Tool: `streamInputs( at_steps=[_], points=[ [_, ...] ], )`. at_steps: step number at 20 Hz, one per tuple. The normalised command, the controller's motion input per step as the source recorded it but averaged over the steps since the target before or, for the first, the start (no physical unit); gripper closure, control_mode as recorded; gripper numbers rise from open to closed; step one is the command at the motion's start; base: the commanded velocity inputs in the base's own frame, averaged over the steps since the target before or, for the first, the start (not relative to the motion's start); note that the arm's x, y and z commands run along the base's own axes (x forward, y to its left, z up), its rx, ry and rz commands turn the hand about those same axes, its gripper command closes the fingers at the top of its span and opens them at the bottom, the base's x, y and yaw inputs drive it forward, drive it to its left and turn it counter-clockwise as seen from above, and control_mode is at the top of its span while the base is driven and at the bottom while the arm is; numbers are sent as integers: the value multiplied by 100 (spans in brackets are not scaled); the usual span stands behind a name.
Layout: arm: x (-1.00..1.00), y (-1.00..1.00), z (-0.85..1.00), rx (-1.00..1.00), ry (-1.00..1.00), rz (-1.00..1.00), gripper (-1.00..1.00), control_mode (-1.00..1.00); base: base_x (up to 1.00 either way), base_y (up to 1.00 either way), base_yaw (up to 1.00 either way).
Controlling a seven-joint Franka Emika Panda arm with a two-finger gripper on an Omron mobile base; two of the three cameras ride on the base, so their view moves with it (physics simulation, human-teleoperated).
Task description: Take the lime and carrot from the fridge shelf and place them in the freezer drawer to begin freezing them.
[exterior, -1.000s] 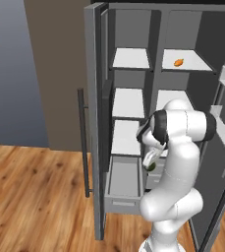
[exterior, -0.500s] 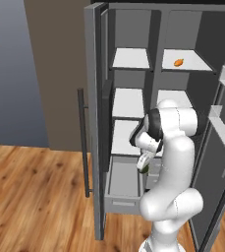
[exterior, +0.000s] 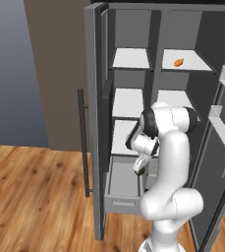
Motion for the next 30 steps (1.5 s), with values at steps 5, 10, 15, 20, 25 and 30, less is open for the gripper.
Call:
streamInputs(
  at_steps=[5, 10, 15, 20, 25, 30],
  points=[
    [0, -15, -33, 0, 0, 7, 100, -100, 0, 0, 0],
    [0, -2, -30, 0, 0, 4, 100, -100, 0, 0, 0],
    [0, 0, -24, 0, 0, 1, 100, -100, 0, 0, 0],
    [0, 0, -26, 0, 0, 0, 100, -100, 0, 0, 0],
    [0, 0, -26, 0, 0, 0, 100, -100, 0, 0, 0],
    [11, 12, -23, 0, 0, 0, 100, -100, 0, 0, 0]
  ],
)
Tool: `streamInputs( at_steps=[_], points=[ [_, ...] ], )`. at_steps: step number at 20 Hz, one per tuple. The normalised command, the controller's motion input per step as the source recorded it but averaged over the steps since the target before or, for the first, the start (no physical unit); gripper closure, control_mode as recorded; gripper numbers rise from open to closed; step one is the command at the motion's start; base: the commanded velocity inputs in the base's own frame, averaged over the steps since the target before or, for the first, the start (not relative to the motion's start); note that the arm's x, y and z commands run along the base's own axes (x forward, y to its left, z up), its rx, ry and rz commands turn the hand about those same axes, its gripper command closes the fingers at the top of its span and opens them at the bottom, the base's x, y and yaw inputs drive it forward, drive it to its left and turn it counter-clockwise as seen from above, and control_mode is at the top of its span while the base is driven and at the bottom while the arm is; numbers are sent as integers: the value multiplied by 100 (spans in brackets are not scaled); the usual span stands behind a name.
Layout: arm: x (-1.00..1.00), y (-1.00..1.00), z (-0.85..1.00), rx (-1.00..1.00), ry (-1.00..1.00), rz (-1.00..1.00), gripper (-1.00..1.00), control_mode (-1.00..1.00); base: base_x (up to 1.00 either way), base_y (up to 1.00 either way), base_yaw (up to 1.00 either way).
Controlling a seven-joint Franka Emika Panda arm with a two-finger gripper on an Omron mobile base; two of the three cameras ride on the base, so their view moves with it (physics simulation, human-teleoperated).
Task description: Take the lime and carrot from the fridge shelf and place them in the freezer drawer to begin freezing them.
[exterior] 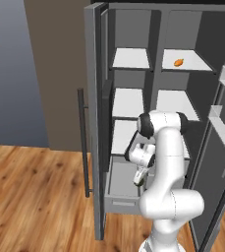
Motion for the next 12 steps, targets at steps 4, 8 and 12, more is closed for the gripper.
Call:
streamInputs(
  at_steps=[4, 8, 12],
  points=[
    [29, 13, -20, 0, 1, 0, 100, -100, 0, 0, 0],
    [31, 1, -29, 0, 0, 0, 100, -100, 0, 0, 0],
    [31, 0, -39, 0, 0, 0, 100, -100, 0, 0, 0]
  ],
)
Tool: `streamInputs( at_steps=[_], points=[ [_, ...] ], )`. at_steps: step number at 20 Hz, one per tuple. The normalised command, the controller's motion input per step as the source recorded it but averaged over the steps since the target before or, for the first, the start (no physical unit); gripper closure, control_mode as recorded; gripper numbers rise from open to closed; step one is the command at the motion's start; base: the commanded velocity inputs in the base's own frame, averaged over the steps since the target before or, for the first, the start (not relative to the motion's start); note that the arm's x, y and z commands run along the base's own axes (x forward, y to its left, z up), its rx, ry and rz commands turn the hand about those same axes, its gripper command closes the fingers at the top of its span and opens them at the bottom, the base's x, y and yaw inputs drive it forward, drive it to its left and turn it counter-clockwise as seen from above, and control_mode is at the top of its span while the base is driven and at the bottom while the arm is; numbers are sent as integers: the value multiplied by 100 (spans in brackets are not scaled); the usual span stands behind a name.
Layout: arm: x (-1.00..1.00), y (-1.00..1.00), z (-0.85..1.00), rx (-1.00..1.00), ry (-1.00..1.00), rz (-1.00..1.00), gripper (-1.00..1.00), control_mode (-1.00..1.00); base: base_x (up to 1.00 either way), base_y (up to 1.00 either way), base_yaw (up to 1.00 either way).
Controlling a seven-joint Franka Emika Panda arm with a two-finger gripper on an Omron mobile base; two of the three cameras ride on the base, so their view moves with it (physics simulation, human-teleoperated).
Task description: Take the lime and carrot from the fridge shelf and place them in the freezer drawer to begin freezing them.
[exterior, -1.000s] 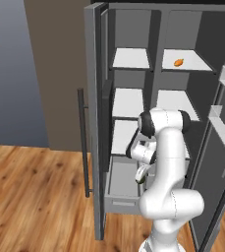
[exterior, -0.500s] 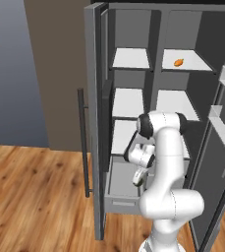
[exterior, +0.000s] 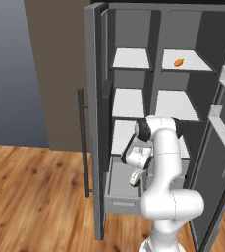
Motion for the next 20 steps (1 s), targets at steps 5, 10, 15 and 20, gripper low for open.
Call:
streamInputs(
  at_steps=[5, 10, 15, 20],
  points=[
    [39, 0, -34, 0, 0, 0, 100, -100, 0, 0, 0],
    [28, 0, -39, 0, 0, 0, 100, -100, 0, 0, 0],
    [16, 0, -41, 0, 0, 0, 100, -100, 0, 0, 0],
    [5, 4, -43, 0, 0, 0, 100, -100, 0, 0, 0]
  ],
)
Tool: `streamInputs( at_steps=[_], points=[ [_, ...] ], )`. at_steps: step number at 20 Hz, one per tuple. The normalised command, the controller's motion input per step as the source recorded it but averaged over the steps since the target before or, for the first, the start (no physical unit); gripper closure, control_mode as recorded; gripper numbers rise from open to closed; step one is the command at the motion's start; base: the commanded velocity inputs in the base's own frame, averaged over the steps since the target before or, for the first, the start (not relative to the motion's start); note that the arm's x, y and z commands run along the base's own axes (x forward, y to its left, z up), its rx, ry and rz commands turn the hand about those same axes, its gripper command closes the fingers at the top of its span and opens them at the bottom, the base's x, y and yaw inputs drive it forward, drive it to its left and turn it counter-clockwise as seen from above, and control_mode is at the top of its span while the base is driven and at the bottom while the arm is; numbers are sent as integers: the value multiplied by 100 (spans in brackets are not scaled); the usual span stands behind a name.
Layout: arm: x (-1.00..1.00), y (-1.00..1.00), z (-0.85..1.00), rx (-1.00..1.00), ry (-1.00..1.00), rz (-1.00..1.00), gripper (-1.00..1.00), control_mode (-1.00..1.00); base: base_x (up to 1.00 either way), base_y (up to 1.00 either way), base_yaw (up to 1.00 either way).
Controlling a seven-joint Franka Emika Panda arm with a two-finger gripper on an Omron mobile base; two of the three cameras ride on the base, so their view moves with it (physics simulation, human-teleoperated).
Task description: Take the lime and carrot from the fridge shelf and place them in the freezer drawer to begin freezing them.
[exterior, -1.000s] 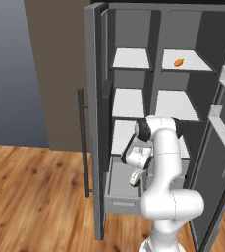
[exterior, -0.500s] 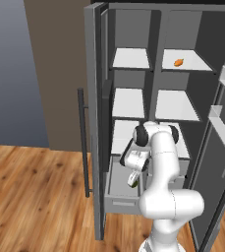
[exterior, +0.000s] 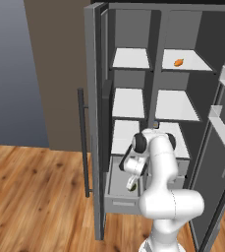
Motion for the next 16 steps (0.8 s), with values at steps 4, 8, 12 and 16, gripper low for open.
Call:
streamInputs(
  at_steps=[4, 8, 12, 16],
  points=[
    [0, 7, -42, 0, 0, 0, 100, -100, 0, 0, 0],
    [0, 12, -47, 0, 0, 0, 100, -100, 0, 0, 0],
    [0, 13, -48, 0, 0, 0, 100, -100, 0, 0, 0],
    [0, 15, -45, 0, 0, 0, 100, -100, 0, 0, 0]
  ],
)
